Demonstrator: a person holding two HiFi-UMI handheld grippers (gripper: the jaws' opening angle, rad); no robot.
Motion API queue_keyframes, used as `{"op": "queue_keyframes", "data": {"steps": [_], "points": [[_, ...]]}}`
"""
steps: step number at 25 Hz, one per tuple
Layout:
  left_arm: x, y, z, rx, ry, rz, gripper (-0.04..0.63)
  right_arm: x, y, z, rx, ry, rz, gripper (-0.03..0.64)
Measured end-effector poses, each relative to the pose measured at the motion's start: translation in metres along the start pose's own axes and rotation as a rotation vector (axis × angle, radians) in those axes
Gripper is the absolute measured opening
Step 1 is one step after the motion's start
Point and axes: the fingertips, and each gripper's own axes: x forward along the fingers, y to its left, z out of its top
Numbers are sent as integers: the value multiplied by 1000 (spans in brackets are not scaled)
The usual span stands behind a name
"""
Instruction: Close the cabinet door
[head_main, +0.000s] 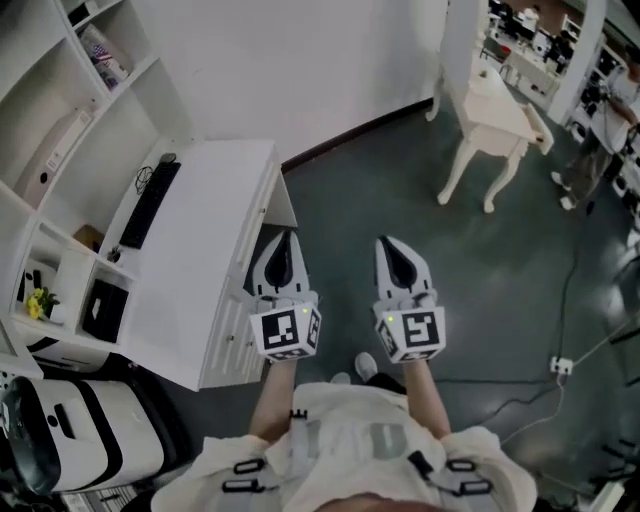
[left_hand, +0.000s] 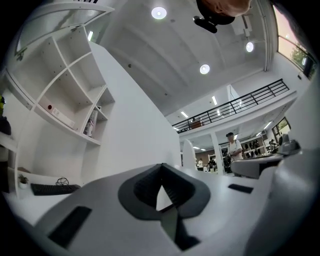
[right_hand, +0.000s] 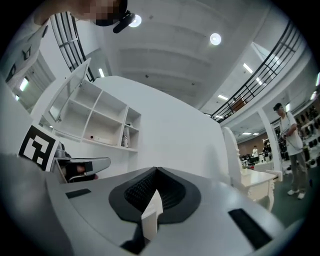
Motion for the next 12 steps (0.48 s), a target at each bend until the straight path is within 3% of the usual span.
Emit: {"op": "queue_keyframes", "data": {"steps": [6,12], "points": [[-11,40,7,20,-13,225,5,54,24,-2,131,-32,208,3],[-60,114,26,73,-23,520,5,107,105,8,138,-49,489,3]]}}
